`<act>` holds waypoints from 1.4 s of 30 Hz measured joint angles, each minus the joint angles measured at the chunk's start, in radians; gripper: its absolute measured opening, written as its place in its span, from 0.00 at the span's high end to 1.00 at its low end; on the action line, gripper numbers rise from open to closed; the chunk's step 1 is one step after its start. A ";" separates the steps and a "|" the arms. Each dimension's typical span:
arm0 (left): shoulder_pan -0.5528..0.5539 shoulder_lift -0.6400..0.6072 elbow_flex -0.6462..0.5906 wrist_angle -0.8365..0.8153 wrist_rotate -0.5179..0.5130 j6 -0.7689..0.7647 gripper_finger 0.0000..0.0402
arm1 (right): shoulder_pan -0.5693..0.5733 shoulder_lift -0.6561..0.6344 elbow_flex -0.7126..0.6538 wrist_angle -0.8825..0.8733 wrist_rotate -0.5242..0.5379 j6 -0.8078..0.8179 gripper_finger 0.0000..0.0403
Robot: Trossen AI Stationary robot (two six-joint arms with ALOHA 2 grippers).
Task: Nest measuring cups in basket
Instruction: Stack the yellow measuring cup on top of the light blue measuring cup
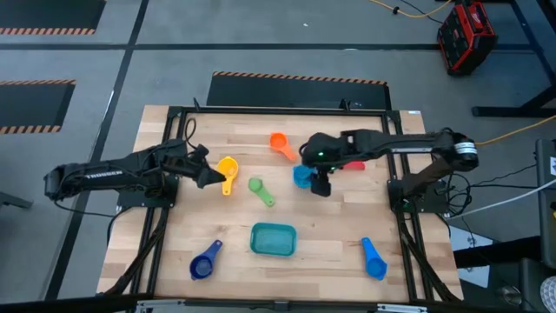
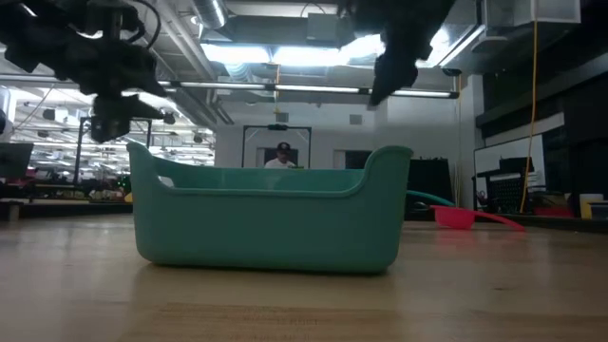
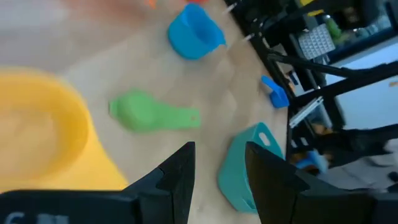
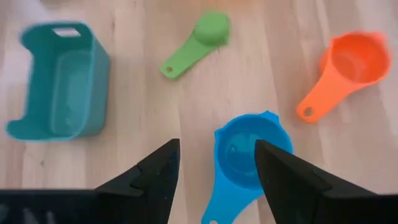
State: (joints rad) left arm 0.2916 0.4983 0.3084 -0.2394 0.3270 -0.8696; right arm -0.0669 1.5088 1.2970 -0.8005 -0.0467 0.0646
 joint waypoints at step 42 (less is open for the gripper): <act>-0.011 0.194 0.000 -0.240 -0.186 -0.194 0.67 | 0.000 -0.149 -0.337 0.442 -0.036 -0.025 0.48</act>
State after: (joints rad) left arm 0.2806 0.6926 0.3080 -0.4793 0.1410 -1.0637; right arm -0.0666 1.3598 0.9596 -0.3584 -0.0830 0.0395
